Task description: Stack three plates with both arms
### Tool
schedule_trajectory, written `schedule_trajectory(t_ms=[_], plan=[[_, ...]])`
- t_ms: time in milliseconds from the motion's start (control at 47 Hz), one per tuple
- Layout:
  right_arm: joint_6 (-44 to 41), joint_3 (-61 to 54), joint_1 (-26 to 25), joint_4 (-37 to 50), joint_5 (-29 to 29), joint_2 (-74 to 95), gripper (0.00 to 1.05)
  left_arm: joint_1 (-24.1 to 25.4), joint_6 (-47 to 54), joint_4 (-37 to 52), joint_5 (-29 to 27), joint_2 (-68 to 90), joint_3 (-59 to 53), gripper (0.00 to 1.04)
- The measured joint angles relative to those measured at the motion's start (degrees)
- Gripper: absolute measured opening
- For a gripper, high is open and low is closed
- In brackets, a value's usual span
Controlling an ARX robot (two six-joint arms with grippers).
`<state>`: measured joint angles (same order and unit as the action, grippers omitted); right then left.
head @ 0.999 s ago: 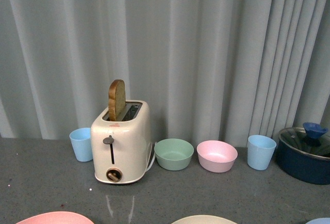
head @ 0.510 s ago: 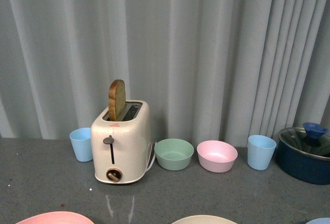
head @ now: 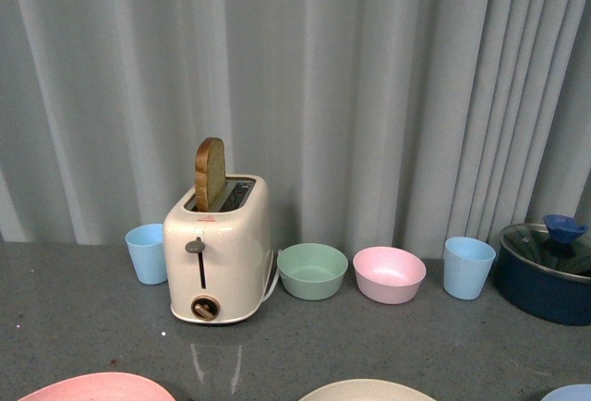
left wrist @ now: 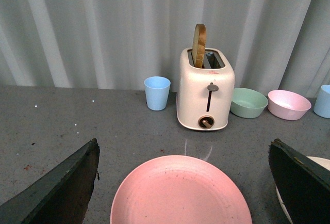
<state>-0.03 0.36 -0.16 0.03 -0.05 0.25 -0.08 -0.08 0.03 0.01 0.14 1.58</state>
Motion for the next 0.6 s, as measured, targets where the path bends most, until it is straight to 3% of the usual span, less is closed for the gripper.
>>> schedule_trajectory(t_ms=[106, 191, 234, 468, 595], plan=[[0.0, 0.0, 0.0, 0.0, 0.0, 0.0, 0.97, 0.15, 0.02, -0.79, 0.63, 0.59, 0.26, 0.98], [0.0, 0.0, 0.0, 0.0, -0.07, 0.0, 0.97, 0.7, -0.09, -19.28, 6.43, 12.94, 8.76, 0.98], [0.0, 0.0, 0.0, 0.0, -0.02, 0.0, 0.97, 0.7, -0.2, -22.05, 7.76, 18.49, 11.82, 0.98], [0.0, 0.0, 0.0, 0.0, 0.0, 0.0, 0.97, -0.17, 3.98, -10.38, 9.79, 44.33, 27.28, 0.98], [0.0, 0.0, 0.0, 0.0, 0.0, 0.0, 0.97, -0.52, 9.25, -12.0, 10.43, 67.19, 39.54, 0.98]])
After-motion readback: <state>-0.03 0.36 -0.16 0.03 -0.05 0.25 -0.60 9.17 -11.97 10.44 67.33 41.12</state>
